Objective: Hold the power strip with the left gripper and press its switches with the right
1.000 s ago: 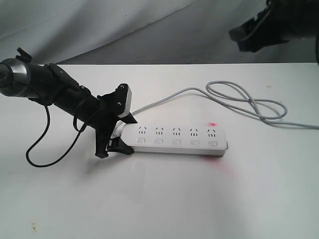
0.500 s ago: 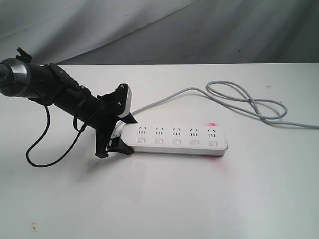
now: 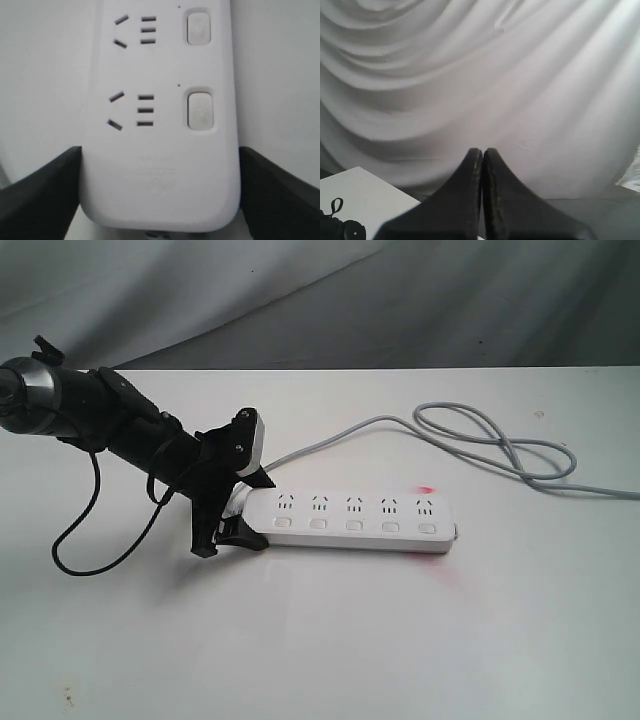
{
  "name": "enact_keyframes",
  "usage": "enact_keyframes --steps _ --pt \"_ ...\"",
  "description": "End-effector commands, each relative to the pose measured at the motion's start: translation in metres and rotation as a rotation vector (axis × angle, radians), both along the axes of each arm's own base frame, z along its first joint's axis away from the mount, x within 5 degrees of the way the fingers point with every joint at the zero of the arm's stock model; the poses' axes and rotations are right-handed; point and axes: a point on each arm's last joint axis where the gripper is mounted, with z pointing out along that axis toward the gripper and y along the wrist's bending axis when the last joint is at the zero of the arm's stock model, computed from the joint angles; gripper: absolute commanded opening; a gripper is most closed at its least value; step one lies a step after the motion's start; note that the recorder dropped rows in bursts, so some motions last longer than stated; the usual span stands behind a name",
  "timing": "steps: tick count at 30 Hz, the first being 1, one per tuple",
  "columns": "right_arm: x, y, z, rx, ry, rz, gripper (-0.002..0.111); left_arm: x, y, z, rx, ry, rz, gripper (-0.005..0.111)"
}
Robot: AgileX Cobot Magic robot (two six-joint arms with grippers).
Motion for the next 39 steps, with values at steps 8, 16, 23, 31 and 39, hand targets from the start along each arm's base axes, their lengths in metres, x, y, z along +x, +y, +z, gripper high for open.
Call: enact_keyframes --steps 8,16,23,31,39 --pt "-0.008 0.0 0.003 0.01 -0.011 0.012 0.0 0.0 -0.003 0.001 -0.005 -0.006 -0.001 0.0" --pt "-0.021 -0.026 -0.003 0.181 0.169 -0.233 0.0 0.0 -0.003 0.001 -0.005 -0.006 -0.001 0.0" --pt "-0.052 -0.061 -0.054 0.066 0.23 -0.595 0.0 0.0 -0.003 0.001 -0.005 -0.006 -0.001 0.0" --pt "-0.069 -0.063 -0.17 -0.03 0.307 -0.627 0.0 0.0 -0.003 0.001 -0.005 -0.006 -0.001 0.0" --pt "-0.088 -0.062 -0.248 -0.034 0.391 -0.627 0.0 0.0 -0.003 0.001 -0.005 -0.006 -0.001 0.0"
